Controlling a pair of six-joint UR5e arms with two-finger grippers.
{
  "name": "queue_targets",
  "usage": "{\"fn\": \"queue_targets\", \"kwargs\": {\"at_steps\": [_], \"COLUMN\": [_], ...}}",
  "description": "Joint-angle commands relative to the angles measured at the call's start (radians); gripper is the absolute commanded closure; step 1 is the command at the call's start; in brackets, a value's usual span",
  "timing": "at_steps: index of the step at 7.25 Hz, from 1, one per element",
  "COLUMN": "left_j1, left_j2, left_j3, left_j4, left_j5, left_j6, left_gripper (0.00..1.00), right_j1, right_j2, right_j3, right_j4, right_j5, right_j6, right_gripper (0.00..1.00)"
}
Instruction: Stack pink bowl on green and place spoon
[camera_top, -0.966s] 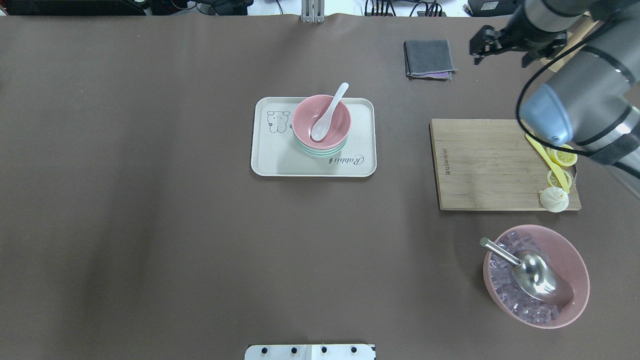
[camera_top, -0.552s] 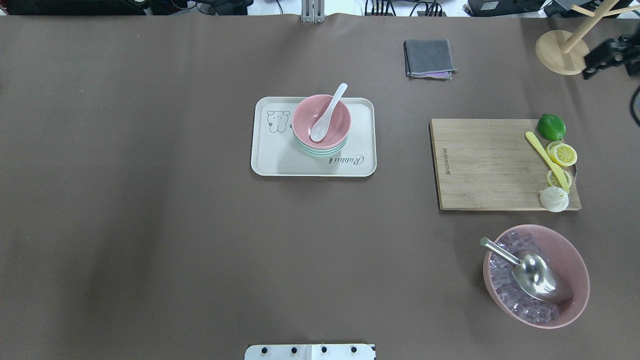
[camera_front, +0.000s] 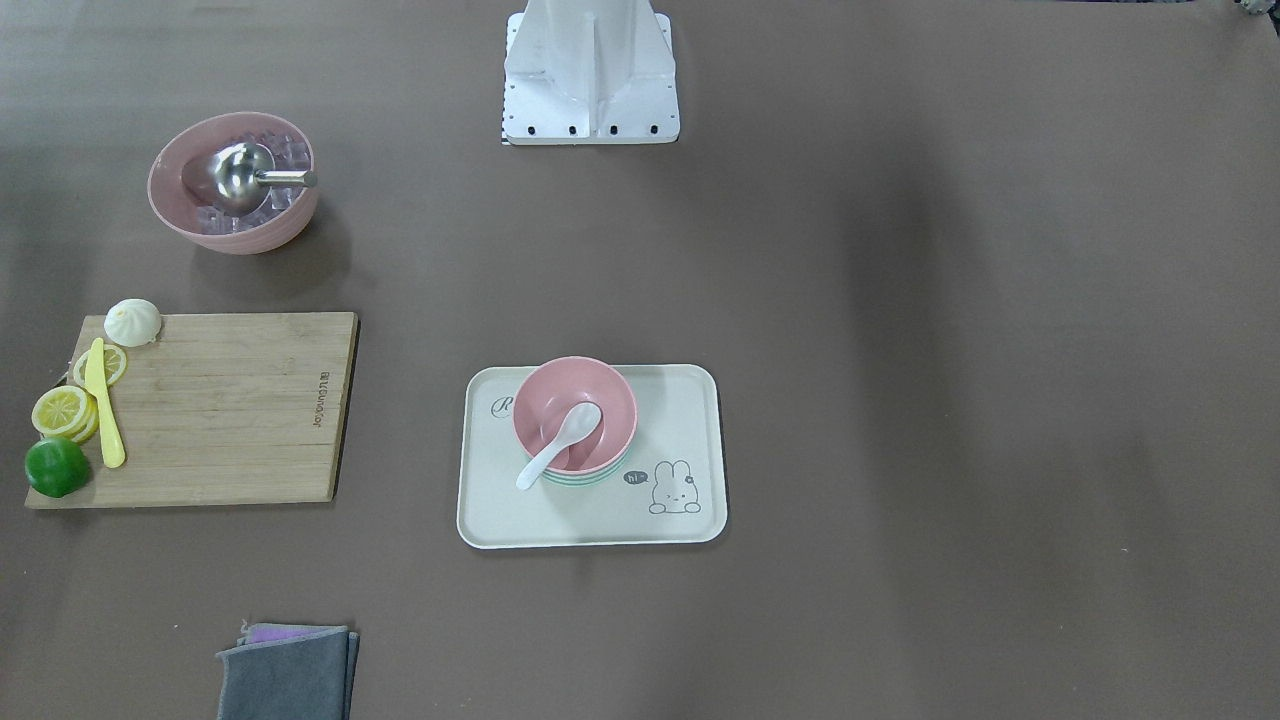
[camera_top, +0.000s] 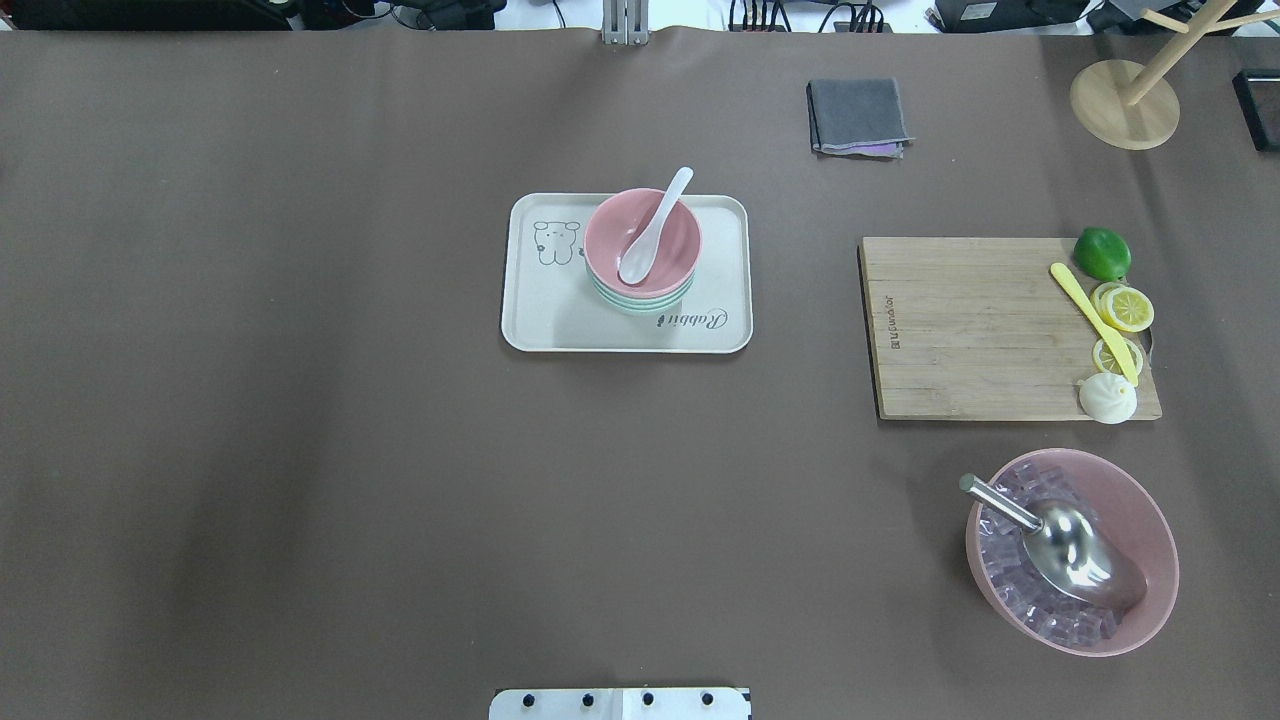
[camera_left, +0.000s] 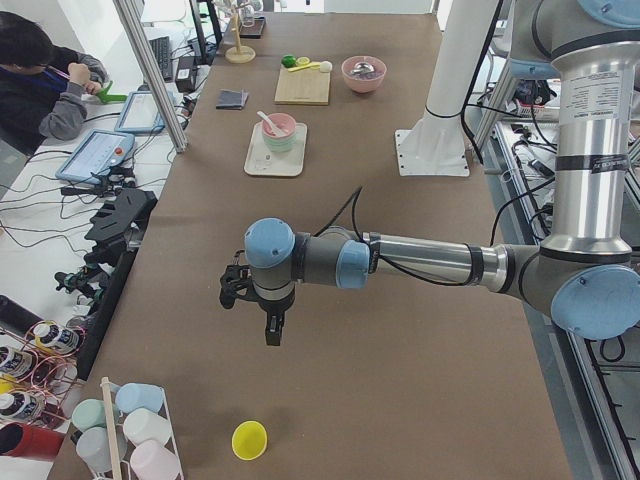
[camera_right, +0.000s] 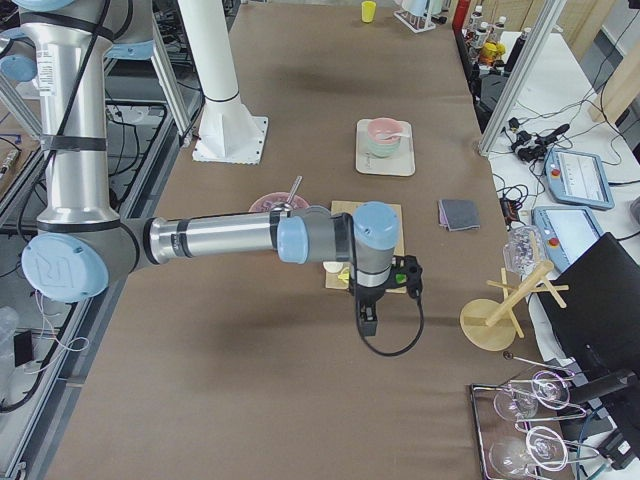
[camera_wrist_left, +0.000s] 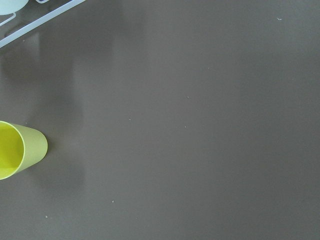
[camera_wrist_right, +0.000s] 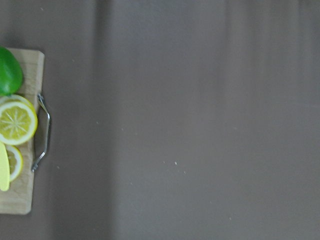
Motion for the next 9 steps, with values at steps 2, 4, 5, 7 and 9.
{"fn": "queue_targets", "kwargs": {"at_steps": [2, 4, 5, 7, 9], "left_j1": [-0.001, -0.002, -0.002, -0.001, -0.001], "left_j2": [0.009, 0.012, 0.010, 0.009, 0.007], "left_j3": [0.043, 0.048, 0.043, 0.030, 0.030], "left_j4": [-0.011, -0.016, -0.014, -0.016, -0.016], "left_j5": [-0.001, 0.000, 0.008, 0.011, 0.011], "left_j6": [0.011, 0.008, 0.009, 0.009, 0.011], "left_gripper": [0.01, 0.01, 0.01, 0.01, 0.01], "right_j1": [0.019, 0.016, 0.016, 0.016, 0.016], "right_j2": [-0.089, -0.087, -0.087, -0.081, -0.079], "right_j3": [-0.007, -0.013, -0.012, -0.010, -0.012], "right_j4": [0.002, 0.002, 0.004, 0.004, 0.001], "right_j5": [0.004, 0.005, 0.005, 0.005, 0.013], "right_j6": [-0.006, -0.006, -0.006, -0.015, -0.010], "right_gripper": [0.00, 0.00, 0.00, 0.00, 0.00]}}
